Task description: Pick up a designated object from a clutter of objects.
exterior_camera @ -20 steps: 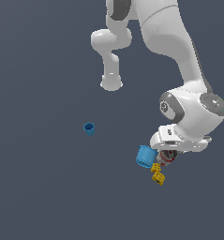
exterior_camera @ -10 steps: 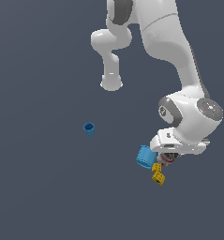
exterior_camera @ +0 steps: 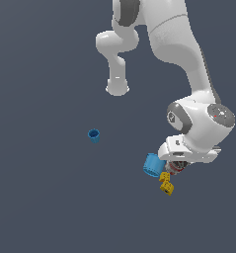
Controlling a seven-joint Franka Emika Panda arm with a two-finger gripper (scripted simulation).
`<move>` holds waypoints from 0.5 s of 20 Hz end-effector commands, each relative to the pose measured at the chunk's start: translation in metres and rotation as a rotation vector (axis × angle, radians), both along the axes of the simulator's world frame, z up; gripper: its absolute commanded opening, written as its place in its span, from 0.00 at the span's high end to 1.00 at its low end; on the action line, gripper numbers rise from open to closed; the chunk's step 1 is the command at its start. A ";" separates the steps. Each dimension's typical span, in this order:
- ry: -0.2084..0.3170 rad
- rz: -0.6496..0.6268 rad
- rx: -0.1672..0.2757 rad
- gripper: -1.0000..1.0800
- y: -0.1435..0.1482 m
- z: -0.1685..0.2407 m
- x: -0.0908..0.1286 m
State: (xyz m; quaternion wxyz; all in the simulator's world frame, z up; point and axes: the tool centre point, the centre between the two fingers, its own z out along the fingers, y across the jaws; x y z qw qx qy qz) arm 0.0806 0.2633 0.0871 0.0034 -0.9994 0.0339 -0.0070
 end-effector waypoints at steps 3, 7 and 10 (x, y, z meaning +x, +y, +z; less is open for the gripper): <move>0.000 0.000 0.000 1.00 -0.002 0.002 0.000; 0.000 0.000 0.000 1.00 -0.009 0.011 -0.001; 0.001 0.000 0.000 1.00 -0.018 0.024 -0.002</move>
